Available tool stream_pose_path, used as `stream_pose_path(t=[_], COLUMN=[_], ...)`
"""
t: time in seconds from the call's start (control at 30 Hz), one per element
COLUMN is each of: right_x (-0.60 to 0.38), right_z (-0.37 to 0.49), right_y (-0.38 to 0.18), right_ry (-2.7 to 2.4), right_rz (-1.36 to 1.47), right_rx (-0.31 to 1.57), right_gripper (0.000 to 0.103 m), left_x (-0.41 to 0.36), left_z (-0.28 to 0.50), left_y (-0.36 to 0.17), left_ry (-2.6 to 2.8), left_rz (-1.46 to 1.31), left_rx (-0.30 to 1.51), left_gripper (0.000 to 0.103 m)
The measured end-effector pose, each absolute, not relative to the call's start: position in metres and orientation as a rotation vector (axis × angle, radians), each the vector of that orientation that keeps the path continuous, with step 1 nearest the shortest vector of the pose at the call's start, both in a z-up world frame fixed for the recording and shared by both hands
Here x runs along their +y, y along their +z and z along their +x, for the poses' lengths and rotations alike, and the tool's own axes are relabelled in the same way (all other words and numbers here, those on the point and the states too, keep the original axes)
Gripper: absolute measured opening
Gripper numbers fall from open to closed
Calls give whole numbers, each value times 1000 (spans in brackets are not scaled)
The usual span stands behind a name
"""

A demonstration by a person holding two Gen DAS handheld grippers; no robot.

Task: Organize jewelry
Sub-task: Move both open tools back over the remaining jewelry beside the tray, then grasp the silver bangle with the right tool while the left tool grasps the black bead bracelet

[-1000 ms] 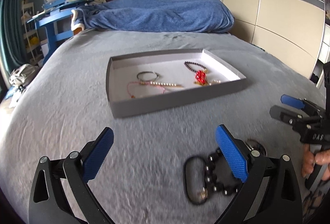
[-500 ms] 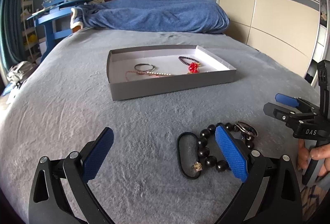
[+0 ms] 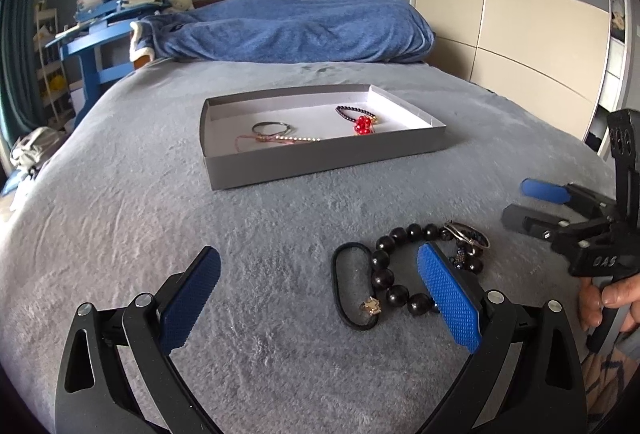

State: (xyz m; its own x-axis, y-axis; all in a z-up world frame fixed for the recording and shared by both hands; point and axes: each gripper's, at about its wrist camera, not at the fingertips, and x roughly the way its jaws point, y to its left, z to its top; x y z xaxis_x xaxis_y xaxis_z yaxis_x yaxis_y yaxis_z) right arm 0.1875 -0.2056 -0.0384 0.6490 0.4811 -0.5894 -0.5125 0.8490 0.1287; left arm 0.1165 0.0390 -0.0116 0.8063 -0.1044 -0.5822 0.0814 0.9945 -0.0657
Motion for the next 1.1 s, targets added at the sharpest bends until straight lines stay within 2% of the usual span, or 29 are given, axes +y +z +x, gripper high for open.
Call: stream_pose_path(t=[0.07,0.43,0.63,1.1], right_x=[-200,-171,-169,-204], right_z=[187,199,211,204], right_y=[-41,-51,-59,-40], right_ry=[587,678,691,534], right_rz=[-64,-46,-10,-25], right_rx=[674,802,868,743], right_gripper=[76,75,47,47], left_x=[41,44,39,25], left_z=[117,118,120,123], left_y=[-12,-13,-14,-16], left_ry=[-105,-108,-116,-122], left_rz=[-52,-63,-42,23], left_rx=[626,629,639,662], left_gripper=[98,98,98,98])
